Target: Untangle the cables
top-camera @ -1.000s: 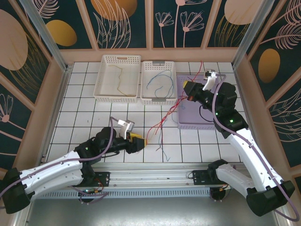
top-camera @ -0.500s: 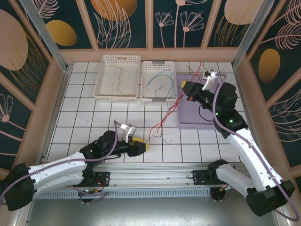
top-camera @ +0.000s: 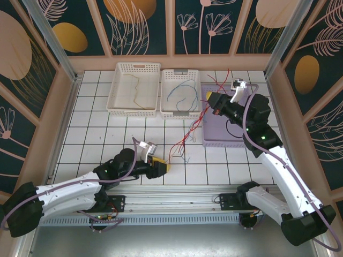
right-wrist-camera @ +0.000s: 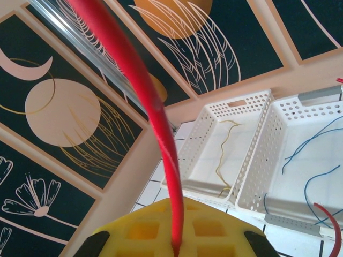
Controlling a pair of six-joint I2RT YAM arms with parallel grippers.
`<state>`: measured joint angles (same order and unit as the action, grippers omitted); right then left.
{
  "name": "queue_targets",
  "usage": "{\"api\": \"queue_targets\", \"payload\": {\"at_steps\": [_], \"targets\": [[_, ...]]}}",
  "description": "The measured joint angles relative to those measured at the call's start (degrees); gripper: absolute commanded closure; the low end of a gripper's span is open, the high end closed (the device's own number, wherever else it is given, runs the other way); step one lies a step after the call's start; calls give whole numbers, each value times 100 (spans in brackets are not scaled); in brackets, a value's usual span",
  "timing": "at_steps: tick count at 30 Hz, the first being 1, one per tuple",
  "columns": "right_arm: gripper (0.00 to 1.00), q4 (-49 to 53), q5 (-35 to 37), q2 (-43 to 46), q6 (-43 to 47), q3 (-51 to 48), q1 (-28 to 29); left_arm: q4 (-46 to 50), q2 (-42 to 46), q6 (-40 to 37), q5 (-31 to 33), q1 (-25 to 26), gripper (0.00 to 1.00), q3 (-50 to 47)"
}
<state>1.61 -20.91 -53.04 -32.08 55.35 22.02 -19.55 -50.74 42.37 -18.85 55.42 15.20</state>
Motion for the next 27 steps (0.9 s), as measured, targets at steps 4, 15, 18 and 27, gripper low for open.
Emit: {"api": "queue_targets", "payload": {"at_steps": [4, 15, 18, 27], "targets": [[100, -15, -4, 0, -2, 0, 15, 2, 72, -22, 0, 0, 57, -7], [100, -17, 0, 0, -24, 0, 20, -20, 234, -46, -7, 0, 99, -81], [100, -17, 37, 0, -24, 0, 22, 35, 365, -31, 35, 0, 100, -81], [100, 337, 1147, 289, -20, -367, 26, 1556, 1821, 103, 1294, 0, 100, 315]]}}
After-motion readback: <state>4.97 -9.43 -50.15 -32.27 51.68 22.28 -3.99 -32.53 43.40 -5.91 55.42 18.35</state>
